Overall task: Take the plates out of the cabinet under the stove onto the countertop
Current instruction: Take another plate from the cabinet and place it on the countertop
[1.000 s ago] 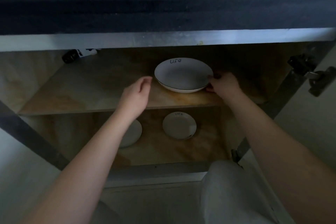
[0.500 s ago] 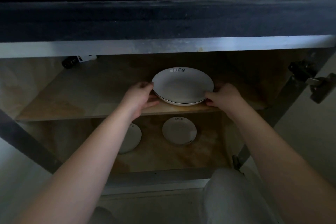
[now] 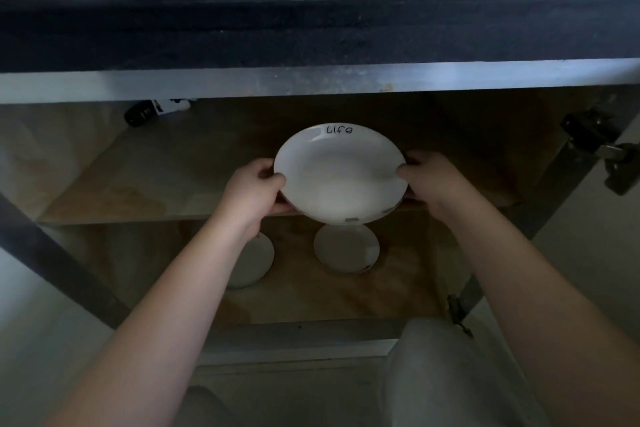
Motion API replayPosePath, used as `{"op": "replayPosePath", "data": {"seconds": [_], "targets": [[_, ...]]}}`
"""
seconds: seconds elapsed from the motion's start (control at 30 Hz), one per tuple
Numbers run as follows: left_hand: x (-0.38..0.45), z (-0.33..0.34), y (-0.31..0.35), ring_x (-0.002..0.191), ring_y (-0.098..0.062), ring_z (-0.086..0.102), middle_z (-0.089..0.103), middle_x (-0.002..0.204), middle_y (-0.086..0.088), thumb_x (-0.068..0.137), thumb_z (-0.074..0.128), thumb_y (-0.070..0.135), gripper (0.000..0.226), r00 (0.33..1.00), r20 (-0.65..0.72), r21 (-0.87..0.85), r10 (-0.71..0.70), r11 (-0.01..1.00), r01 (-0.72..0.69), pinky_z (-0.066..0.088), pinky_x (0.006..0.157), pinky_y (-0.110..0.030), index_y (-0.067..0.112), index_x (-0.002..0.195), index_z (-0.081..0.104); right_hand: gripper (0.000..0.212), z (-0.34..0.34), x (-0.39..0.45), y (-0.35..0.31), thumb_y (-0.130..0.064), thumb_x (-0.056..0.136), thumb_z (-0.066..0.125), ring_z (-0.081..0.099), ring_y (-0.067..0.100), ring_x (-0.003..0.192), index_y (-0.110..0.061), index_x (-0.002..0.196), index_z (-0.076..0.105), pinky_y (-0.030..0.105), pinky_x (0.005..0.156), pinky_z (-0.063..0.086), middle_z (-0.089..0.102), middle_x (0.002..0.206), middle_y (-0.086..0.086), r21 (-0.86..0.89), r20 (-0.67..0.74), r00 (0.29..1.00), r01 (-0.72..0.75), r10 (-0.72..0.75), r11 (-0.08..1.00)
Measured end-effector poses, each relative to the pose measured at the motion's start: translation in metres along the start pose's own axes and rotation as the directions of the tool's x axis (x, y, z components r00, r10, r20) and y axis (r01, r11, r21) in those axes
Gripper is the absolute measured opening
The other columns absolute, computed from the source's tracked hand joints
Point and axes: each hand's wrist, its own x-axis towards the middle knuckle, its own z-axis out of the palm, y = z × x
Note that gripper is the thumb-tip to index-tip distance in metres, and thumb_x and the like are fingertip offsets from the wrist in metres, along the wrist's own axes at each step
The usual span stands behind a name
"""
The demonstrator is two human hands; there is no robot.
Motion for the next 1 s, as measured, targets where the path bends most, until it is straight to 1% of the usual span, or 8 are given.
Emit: {"op": "replayPosePath", "data": {"seconds": [0.13,0.2,0.3,0.43,0.6,0.77,0.9,1.0], "targets": [[-0.023,-0.031,-0.016,0.103,-0.022,0.066,0.061,0.128,-0.004,0.092,0.061,0.006,0.046,0.999,-0.044,0.024,0.009,1.0,-0.007,0.062,0.067,-0.036,0.018,0.136,0.055,0.029,0.002,-0.025,0.005,-0.007,0.092,0.056,0.065,0.006,0.066,-0.035,0.088,0.063,0.017,0.045,0.05,0.067,0.068,-0.019,0.165,0.154,0.987,0.007,-0.033,0.986],[-0.032,-0.042,-0.022,0.095,-0.019,0.069,0.066,0.118,-0.002,0.093,0.06,0.005,0.041,0.997,-0.075,0.022,0.0,1.0,0.002,0.061,0.062,-0.032,0.016,0.132,0.058,0.032,0.007,-0.032,0.008,-0.008,0.093,0.056,0.068,0.003,0.066,-0.037,0.079,0.061,0.018,0.048,0.053,0.07,0.068,-0.019,0.198,0.225,0.973,-0.006,-0.04,0.98],[-0.039,-0.056,-0.028,0.081,-0.009,0.072,0.071,0.104,0.002,0.094,0.059,0.006,0.028,0.997,-0.082,-0.019,-0.003,1.0,0.002,0.06,0.059,-0.027,0.026,0.112,0.066,0.03,0.017,-0.038,0.011,-0.01,0.094,0.056,0.068,0.007,0.08,-0.036,0.083,0.064,0.023,0.059,0.057,0.072,0.081,-0.016,0.23,0.305,0.951,-0.023,-0.049,0.973],[-0.045,-0.073,-0.038,0.083,-0.008,0.073,0.076,0.093,0.009,0.094,0.06,0.007,0.033,0.995,-0.098,-0.014,0.033,0.999,-0.034,0.06,0.058,-0.028,0.038,0.094,0.07,0.031,0.032,-0.04,0.024,-0.012,0.096,0.054,0.069,0.001,0.081,-0.039,0.089,0.066,0.023,0.07,0.058,0.073,0.085,-0.022,0.21,0.372,0.922,0.029,-0.108,0.977],[-0.055,-0.087,-0.039,0.092,-0.011,0.072,0.075,0.104,0.01,0.092,0.061,0.003,0.04,0.995,-0.088,-0.025,0.046,0.999,-0.048,0.06,0.063,-0.029,0.04,0.103,0.07,0.032,0.037,-0.049,0.017,-0.014,0.097,0.055,0.066,0.006,0.094,-0.044,0.1,0.064,0.024,0.075,0.059,0.068,0.101,-0.02,0.192,0.395,0.914,0.017,-0.093,0.981],[-0.082,-0.091,-0.018,0.086,-0.011,0.072,0.076,0.1,0.005,0.091,0.059,-0.004,0.045,0.988,-0.114,-0.111,-0.101,0.99,0.088,0.06,0.06,-0.03,0.038,0.102,0.071,0.035,0.026,-0.073,-0.018,-0.01,0.097,0.055,0.068,0.009,0.096,-0.043,0.107,0.063,0.02,0.069,0.057,0.07,0.106,-0.012,0.136,0.421,0.905,-0.133,0.064,0.982],[-0.117,-0.094,0.004,0.086,-0.013,0.07,0.073,0.102,0.004,0.092,0.058,-0.005,0.038,0.943,-0.139,-0.15,-0.301,0.948,0.28,0.06,0.062,-0.033,0.02,0.12,0.061,0.032,0.011,-0.103,-0.044,-0.009,0.097,0.055,0.068,0.015,0.103,-0.037,0.107,0.067,0.037,0.088,0.058,0.073,0.105,-0.01,0.07,0.455,0.862,-0.284,0.223,0.956],[-0.146,-0.097,0.026,0.088,-0.009,0.07,0.069,0.114,0.001,0.092,0.058,-0.006,0.04,0.902,-0.131,-0.128,-0.412,0.909,0.397,0.058,0.059,-0.028,0.014,0.127,0.056,0.03,0.001,-0.13,-0.061,-0.006,0.097,0.054,0.07,0.016,0.098,-0.03,0.11,0.067,0.039,0.087,0.058,0.075,0.1,-0.008,-0.003,0.453,0.828,-0.368,0.33,0.93]]}}
